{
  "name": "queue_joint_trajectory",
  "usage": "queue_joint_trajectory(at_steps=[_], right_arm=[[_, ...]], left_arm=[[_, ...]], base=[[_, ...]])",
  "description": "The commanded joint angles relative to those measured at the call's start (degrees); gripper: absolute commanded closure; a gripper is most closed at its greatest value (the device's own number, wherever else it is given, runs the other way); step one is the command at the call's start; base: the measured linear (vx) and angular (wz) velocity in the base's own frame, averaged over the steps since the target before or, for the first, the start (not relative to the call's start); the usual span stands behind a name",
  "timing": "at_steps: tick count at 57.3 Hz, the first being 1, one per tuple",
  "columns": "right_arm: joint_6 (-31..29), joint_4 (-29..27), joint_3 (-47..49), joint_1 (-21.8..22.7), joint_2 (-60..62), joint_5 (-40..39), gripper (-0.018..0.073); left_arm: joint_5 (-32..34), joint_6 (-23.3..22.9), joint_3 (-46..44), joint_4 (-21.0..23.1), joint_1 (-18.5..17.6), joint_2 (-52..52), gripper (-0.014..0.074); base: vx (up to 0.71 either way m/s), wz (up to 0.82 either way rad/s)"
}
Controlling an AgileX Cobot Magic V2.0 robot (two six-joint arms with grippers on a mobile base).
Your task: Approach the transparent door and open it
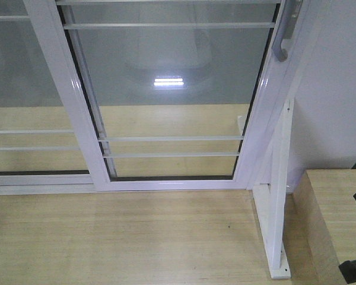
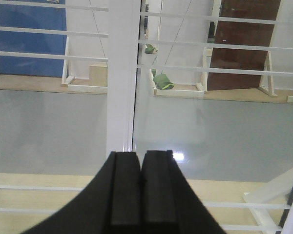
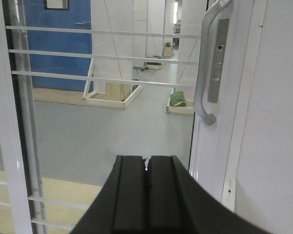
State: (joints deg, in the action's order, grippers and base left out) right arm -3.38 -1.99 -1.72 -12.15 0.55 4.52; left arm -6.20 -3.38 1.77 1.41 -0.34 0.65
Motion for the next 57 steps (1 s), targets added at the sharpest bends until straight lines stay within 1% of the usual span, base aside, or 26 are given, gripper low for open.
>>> queue_joint_trajectory(at_steps=[1, 24, 57], right_arm=[[-0.5, 0.1, -0.2, 0.3, 0.9, -4.8, 0.0564], [-0.5, 0.1, -0.2, 0.3, 0.9, -4.8, 0.0564], [-0.5, 0.1, -0.2, 0.3, 0.9, -4.8, 0.0564]], left_arm=[[5.1, -0.5, 0.5, 0.4, -0.3, 0.8, 0.0594], [5.1, -0.5, 0.5, 0.4, -0.3, 0.8, 0.0594], [5.1, -0.5, 0.5, 0.4, -0.3, 0.8, 0.0594]], base=[[0.24, 0.01], [0.17, 0.01], [0.05, 0.00]])
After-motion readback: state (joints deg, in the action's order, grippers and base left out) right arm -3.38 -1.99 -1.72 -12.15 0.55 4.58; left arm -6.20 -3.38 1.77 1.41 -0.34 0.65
